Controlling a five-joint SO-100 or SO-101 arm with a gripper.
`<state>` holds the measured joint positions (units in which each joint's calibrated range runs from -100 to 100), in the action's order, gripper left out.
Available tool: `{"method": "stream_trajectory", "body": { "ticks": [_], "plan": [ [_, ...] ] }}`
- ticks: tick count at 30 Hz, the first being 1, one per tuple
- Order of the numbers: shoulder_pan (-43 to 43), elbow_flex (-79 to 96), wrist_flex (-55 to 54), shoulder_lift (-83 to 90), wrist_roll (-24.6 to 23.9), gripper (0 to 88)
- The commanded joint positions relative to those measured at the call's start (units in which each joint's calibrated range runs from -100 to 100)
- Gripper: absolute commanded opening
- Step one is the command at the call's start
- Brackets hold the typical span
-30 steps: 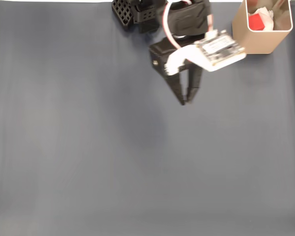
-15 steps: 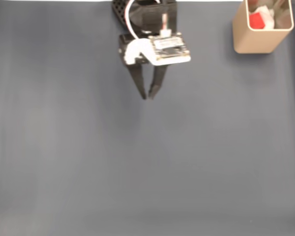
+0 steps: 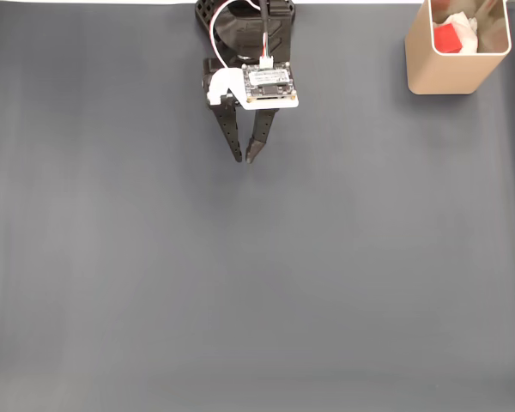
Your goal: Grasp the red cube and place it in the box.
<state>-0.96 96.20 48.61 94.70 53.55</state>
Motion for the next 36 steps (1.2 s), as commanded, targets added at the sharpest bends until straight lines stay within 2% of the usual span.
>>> {"method": "stream_trajectory", "body": {
  "ticks": [1,11,27,36],
  "plan": [
    [0.33,2.16,1.56,4.86,0.1,0.0],
    [1.04,3.61,6.8,5.12,-2.0,0.0],
    [1.67,3.61,21.15,5.21,-3.81,0.0],
    [1.04,3.61,24.18,5.21,-5.13,0.0]
  ]
}}
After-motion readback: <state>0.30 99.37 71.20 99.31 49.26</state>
